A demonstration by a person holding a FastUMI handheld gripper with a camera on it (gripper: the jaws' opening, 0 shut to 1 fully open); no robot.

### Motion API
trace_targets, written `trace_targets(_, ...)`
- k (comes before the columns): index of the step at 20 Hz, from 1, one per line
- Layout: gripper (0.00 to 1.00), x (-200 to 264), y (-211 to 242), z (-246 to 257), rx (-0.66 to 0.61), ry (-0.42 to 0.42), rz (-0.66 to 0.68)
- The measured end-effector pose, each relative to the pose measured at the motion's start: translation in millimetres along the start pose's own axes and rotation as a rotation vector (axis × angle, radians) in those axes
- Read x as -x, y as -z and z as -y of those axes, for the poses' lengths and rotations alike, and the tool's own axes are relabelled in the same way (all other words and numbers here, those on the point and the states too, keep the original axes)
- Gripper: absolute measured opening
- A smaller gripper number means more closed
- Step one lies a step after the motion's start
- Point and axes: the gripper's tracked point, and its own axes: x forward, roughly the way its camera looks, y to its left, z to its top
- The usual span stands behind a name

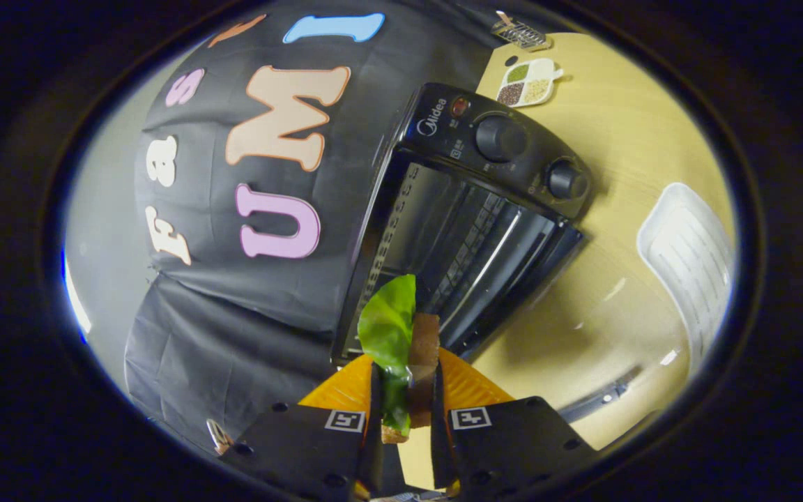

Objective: Open the toaster oven, put the food inside, and close the toaster oven door.

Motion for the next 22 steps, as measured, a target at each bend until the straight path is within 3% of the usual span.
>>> trace_targets(7, 0.31, -62, -24, 12, -0.049, 0.065, 0.146)
trace_targets(18, 0.3, -99, -39, 32, 0.054, 0.092, 0.157)
trace_targets(20, 0.34, -95, -40, 33, 0.085, 0.115, 0.134)
trace_targets(22, 0.47, -90, -44, 35, 0.144, 0.163, 0.126)
